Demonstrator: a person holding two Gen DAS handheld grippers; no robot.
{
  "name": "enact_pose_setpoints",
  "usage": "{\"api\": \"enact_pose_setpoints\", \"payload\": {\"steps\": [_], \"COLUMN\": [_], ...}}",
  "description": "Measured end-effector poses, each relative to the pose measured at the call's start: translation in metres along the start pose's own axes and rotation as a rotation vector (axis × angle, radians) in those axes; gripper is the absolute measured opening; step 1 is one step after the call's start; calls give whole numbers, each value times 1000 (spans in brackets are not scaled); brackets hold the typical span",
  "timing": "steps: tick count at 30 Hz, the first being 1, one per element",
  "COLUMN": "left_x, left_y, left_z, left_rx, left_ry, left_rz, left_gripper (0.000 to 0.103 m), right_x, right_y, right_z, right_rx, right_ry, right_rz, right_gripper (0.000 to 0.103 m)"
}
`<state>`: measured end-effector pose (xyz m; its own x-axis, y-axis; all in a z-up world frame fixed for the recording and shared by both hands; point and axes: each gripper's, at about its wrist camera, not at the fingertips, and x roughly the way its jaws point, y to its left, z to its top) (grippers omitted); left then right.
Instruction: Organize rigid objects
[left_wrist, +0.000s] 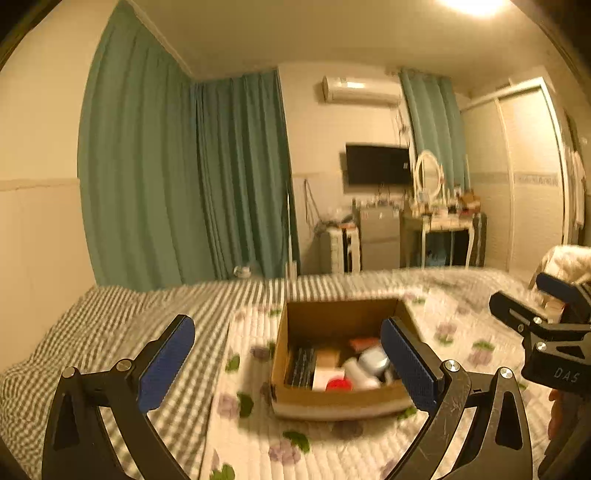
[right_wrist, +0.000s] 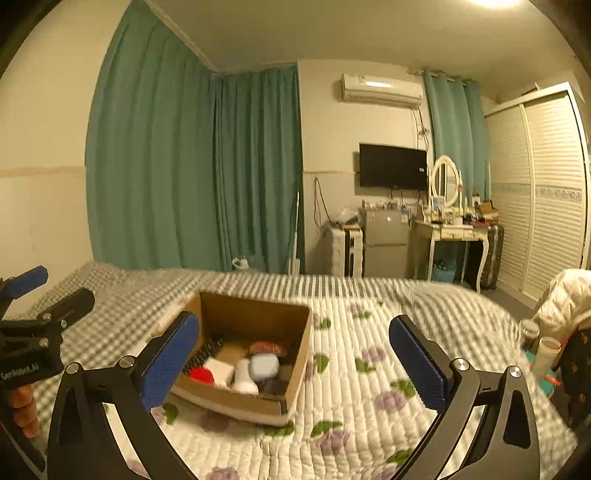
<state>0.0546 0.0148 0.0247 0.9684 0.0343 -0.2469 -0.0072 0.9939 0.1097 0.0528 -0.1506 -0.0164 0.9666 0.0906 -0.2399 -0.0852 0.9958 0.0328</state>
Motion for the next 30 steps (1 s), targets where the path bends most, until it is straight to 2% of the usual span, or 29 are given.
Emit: {"api": "enact_pose_setpoints", "payload": {"steps": [5, 10, 20, 30], "left_x": [13, 18, 16, 20], "left_y": [-5, -13, -6, -2], "left_z": [-31, -49, -48, -49], "left_rx": [-10, 32, -8, -31], "left_ry": [9, 33, 41, 75], "left_rz": [-24, -16, -35, -40], "left_gripper": [103, 103, 103, 103], "right_x": [19, 23, 32, 31], "right_y": [4, 4, -2, -2], "right_z": [-26, -36, -45, -45], "right_rx": [-24, -35, -14, -12], "right_ry": [51, 84, 134, 121], "right_rz": [-19, -46, -54, -58], "right_gripper": [103, 103, 103, 103]}}
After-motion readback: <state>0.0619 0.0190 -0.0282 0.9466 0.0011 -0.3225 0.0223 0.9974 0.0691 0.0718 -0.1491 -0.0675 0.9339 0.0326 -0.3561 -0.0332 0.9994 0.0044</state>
